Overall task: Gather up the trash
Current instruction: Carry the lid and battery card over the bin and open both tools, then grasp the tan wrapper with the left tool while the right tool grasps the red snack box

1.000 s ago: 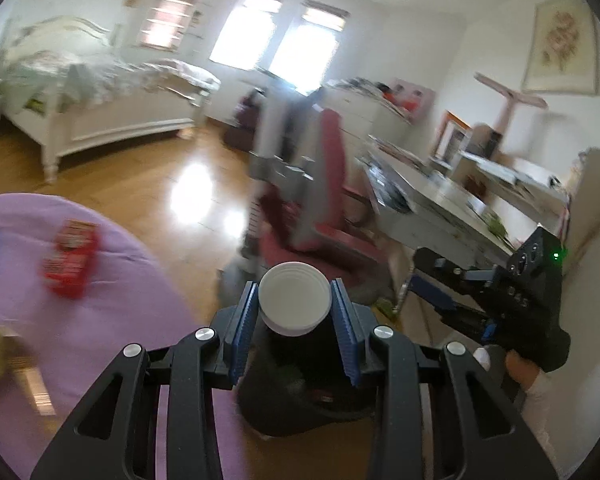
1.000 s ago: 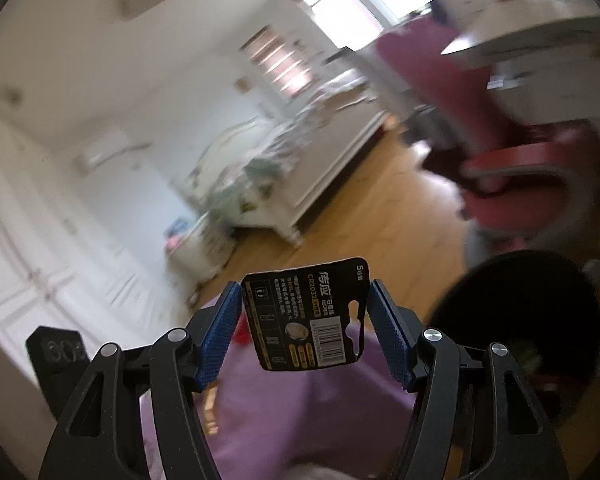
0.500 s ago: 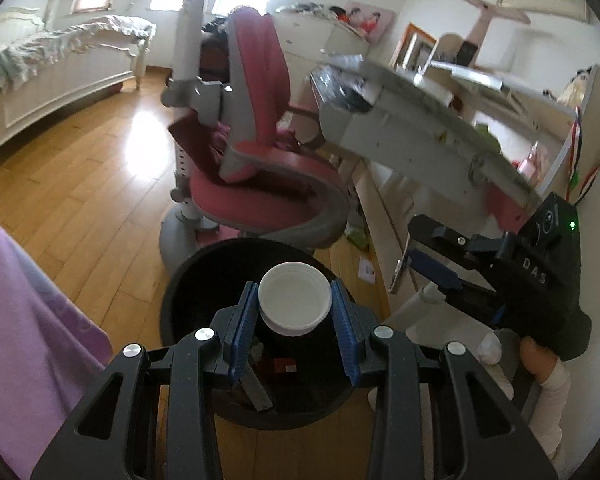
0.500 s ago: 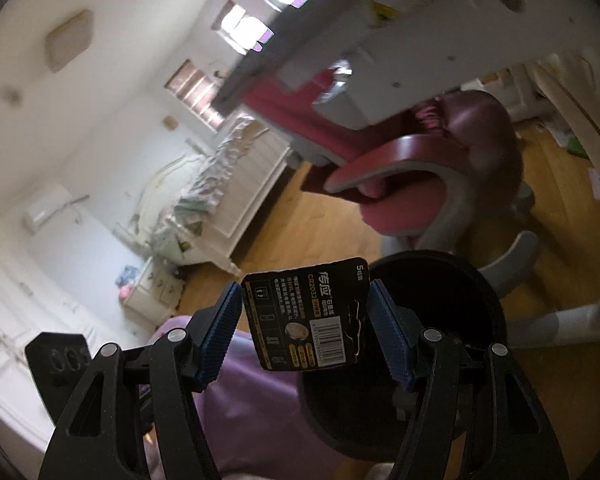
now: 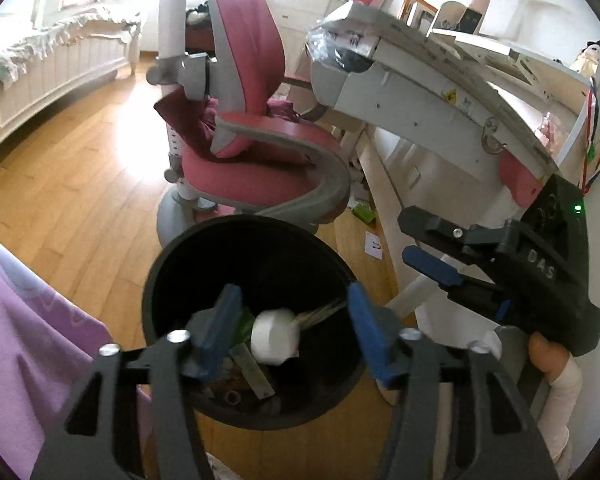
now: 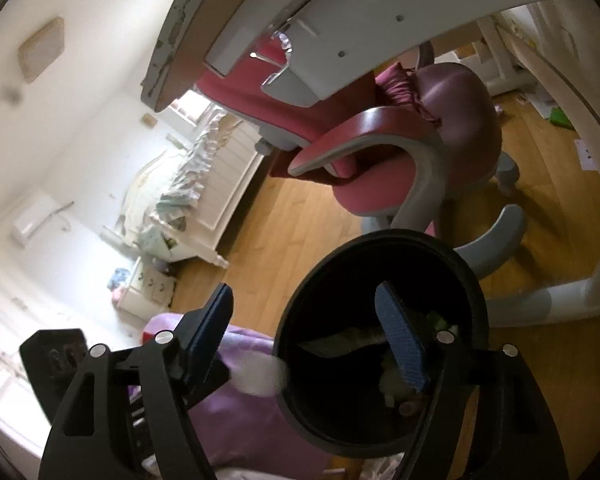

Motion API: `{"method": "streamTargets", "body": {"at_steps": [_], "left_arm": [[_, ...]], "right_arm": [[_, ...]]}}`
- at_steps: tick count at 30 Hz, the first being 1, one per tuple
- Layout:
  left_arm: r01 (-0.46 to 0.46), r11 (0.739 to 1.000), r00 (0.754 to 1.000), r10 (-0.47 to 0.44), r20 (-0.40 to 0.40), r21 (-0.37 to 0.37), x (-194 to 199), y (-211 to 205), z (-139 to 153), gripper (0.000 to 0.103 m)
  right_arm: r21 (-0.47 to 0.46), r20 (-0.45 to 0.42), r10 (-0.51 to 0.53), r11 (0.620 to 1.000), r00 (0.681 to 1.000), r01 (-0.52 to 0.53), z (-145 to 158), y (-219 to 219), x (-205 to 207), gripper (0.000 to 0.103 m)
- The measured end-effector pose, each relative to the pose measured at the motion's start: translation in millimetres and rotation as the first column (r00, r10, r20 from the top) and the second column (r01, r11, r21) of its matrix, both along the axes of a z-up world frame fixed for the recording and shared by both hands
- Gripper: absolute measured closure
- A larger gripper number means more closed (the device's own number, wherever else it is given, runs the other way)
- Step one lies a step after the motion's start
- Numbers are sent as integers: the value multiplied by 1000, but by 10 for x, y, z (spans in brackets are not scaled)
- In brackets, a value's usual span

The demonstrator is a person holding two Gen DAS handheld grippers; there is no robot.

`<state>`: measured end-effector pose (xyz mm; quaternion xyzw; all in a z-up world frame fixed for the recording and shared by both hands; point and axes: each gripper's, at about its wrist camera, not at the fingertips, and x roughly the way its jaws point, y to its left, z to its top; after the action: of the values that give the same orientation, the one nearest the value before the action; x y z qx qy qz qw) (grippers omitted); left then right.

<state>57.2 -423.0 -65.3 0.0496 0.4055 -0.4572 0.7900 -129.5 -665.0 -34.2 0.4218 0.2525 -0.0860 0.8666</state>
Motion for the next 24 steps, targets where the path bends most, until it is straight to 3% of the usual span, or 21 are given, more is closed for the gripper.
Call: {"method": "streamTargets", "body": {"at_steps": [7, 14, 20, 21, 22, 24], "left_arm": [[-37, 999, 999, 39, 31, -37, -32, 348, 224, 35], [-170, 982, 983, 175, 61, -82, 29, 1133, 439, 32], [-327, 942, 931, 334, 145, -73, 114, 2135, 528, 26], [-351, 934, 922, 358, 147, -75, 139, 2317, 518, 26], [-371, 926, 914, 377, 148, -68, 177, 2476, 499, 26], [-418, 908, 894, 416, 169, -20, 275, 2833, 426, 26]], "right_arm": [[-23, -6, 40, 999, 999, -40, 107, 219, 102, 30], [-75, -33, 174, 981, 984, -176, 246, 768, 444, 30], [-120, -60, 335, 933, 940, -340, 422, 1471, 929, 29], [-126, -67, 359, 923, 931, -365, 453, 1588, 1011, 26], [-134, -76, 389, 908, 918, -396, 491, 1752, 1129, 16], [-150, -84, 445, 879, 892, -453, 568, 2058, 1338, 14]]}}
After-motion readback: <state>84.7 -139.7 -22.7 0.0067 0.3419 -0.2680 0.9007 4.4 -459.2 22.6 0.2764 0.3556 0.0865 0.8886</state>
